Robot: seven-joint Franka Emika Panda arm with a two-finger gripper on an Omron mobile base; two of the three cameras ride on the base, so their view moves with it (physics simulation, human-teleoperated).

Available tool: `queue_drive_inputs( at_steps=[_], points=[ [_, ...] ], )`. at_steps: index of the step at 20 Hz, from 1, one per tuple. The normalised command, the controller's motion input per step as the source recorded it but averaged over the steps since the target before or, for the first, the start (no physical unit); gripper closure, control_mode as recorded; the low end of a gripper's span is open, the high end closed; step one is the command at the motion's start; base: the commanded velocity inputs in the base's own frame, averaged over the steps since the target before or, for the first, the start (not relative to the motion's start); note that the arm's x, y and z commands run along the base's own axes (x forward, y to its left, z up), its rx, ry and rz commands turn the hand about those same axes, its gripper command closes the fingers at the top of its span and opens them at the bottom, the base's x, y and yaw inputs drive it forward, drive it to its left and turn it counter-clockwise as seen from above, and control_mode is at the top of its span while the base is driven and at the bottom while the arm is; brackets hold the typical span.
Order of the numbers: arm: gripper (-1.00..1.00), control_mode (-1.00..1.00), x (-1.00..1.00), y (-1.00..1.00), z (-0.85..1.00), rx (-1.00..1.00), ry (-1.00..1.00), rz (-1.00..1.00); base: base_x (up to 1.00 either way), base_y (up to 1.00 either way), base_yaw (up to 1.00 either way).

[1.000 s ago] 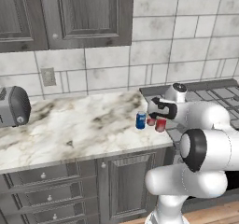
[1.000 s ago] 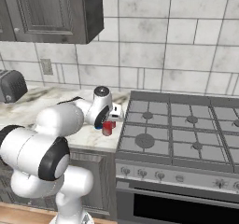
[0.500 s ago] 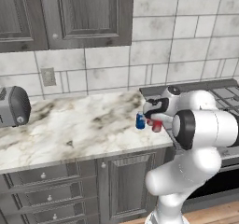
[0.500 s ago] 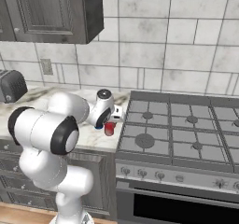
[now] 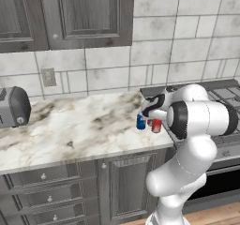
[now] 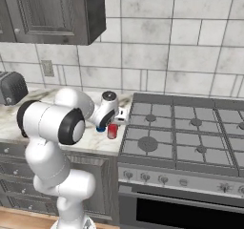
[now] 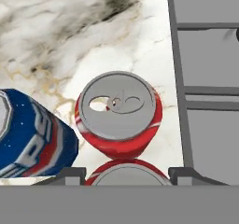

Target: Four empty soda cans are scattered around the kitchen. Gather all the cans and cluster them next to the stove for recycling.

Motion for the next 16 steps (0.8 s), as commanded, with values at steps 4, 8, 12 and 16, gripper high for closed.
queue_drive_inputs(
  at_steps=[4,8,12,16],
  points=[
    [-1.00,-1.00,0.07,-0.02,-0.37,0.00,0.00,0.00,0.00,0.00,0.00],
    [-1.00,-1.00,0.00,0.00,-0.19,0.00,0.00,0.00,0.00,0.00,0.00],
    [-1.00,-1.00,0.00,0.00,-0.01,0.00,-0.03,0.00,0.00,0.00,0.00],
    [-1.00,-1.00,-0.08,0.00,0.00,0.00,-0.08,0.00,0.00,0.00,0.00]
  ],
)
